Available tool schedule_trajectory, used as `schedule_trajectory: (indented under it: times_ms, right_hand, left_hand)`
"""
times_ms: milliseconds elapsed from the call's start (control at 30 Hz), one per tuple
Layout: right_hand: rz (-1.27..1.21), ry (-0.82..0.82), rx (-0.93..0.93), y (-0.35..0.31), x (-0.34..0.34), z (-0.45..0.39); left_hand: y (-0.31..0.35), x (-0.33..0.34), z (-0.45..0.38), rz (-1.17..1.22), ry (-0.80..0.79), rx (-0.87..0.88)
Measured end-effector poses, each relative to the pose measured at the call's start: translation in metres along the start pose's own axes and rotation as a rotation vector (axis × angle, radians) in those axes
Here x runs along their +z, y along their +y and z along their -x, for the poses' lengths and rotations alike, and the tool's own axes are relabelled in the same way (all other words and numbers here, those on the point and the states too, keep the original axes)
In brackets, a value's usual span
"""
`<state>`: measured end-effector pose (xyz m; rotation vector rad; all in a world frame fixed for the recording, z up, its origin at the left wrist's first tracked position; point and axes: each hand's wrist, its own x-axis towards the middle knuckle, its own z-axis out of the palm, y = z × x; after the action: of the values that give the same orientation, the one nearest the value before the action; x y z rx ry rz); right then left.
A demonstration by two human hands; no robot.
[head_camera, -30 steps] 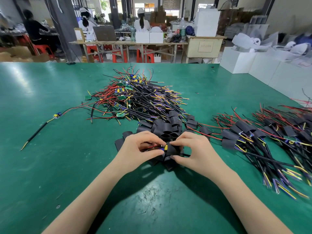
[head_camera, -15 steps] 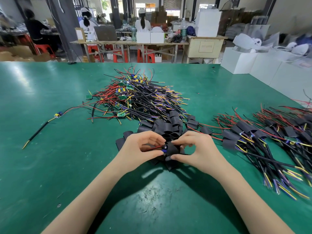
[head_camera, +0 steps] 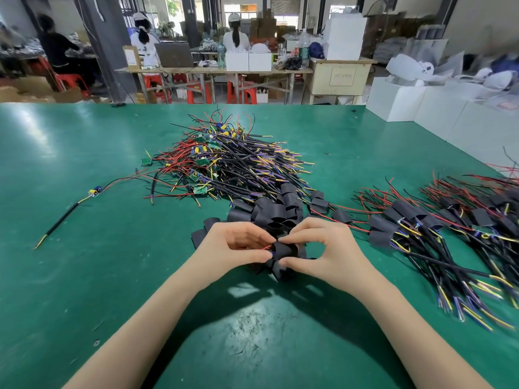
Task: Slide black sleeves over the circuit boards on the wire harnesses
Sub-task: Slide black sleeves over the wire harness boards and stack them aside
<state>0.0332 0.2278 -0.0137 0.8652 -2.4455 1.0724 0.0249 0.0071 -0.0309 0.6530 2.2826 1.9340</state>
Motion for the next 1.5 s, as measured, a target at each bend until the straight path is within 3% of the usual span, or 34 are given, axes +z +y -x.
schedule_trajectory:
  times_ms: [300,400,533,633,767,933,1067,1200,1300,1433,1500]
  right_hand:
    - [0.067,-0.066,0.004,-0.002,-0.002,0.001]
    - [0.179,0.043,0.071,0.004,-0.019,-0.001]
    - [0.429,0.301,0.352,0.027,-0.052,0.001]
    - [0.772,0.258,0.619,0.049,-0.069,0.010]
    - [0.790,0.196,0.789,0.061,-0.069,0.017]
    - [0.559,0.307,0.470,0.049,-0.047,0.006]
    - [0.358,0.020,0.232,0.036,-0.014,0.002]
    - [0.342,-0.258,0.093,0.033,0.010,0.004]
    - [0.339,-0.252,0.068,0.033,0.014,0.003]
    - [0.333,-0.193,0.066,0.032,0.010,0.004]
    - [0.316,-0.180,0.069,0.031,0.008,0.004]
  left_hand:
    - [0.000,0.004,0.000,-0.011,0.015,0.013]
    - [0.001,0.002,-0.003,-0.037,0.119,0.052]
    - [0.002,-0.006,-0.003,-0.032,0.231,0.057]
    - [0.002,-0.007,-0.004,-0.015,0.253,0.045]
    - [-0.001,-0.006,-0.005,-0.034,0.245,0.038]
    - [-0.003,-0.011,-0.008,-0.155,0.291,0.068]
    - [-0.009,-0.029,-0.026,-0.407,0.411,0.046]
    - [-0.017,-0.057,-0.058,-0.694,0.473,-0.003]
    - [-0.026,-0.075,-0.080,-0.955,0.386,-0.019]
    - [-0.038,-0.102,-0.098,-1.487,0.199,-0.170]
    - [-0.042,-0.114,-0.099,-1.614,0.169,-0.207]
